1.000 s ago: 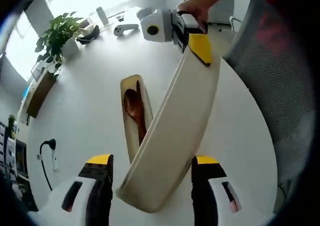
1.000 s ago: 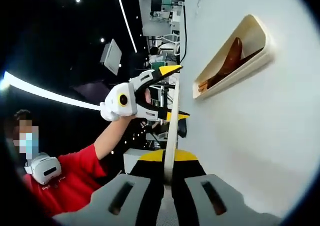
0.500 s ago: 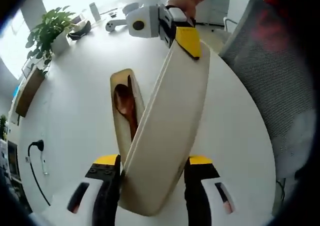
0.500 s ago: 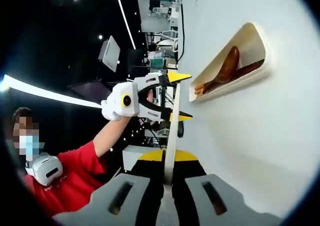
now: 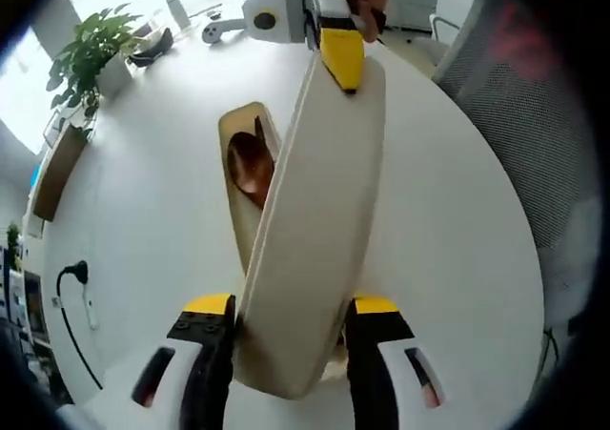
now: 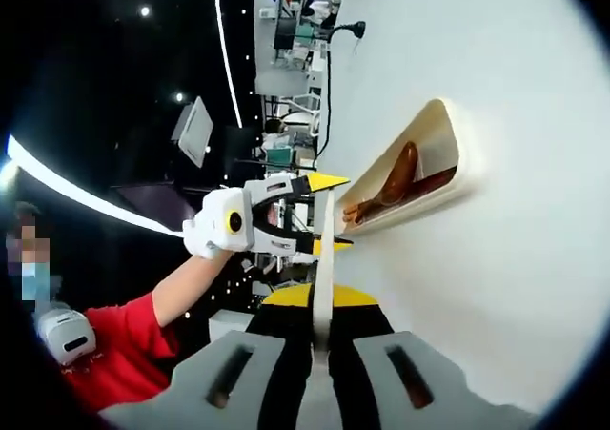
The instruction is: Arrange the utensils inside the cutlery case until each visible utensil rests in its matching compartment.
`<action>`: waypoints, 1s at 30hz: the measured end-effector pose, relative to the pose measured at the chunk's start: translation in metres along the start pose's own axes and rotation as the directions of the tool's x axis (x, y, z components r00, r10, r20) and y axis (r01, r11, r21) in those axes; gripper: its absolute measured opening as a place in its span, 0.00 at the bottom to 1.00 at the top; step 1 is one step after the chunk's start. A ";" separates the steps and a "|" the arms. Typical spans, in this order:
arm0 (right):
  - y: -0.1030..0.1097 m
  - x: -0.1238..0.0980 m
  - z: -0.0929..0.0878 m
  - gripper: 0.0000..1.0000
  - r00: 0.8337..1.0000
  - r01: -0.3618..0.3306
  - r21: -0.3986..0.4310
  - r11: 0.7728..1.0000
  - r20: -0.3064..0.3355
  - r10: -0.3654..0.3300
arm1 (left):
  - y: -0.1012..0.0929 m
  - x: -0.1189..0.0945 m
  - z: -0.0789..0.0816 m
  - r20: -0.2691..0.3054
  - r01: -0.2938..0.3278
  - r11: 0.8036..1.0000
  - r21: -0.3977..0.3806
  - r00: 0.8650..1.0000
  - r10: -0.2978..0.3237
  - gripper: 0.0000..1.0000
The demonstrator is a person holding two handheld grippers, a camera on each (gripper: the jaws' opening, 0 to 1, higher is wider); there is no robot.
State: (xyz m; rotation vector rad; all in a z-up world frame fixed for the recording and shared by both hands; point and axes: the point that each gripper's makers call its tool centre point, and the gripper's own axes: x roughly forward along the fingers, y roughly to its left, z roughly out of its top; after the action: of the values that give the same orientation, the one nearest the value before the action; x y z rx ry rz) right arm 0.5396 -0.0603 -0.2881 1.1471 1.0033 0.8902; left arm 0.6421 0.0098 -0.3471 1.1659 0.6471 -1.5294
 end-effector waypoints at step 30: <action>-0.051 -0.058 0.056 0.75 0.792 0.567 -0.671 0.478 0.284 -0.541 | 0.000 0.007 -0.008 -0.032 -0.030 0.991 -0.129 0.999 0.026 0.45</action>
State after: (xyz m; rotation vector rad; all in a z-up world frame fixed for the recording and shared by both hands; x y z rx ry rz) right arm 0.5773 -0.1411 -0.3221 0.0926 0.7803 0.6173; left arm 0.6447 0.0135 -0.3568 1.0967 0.7360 -1.4269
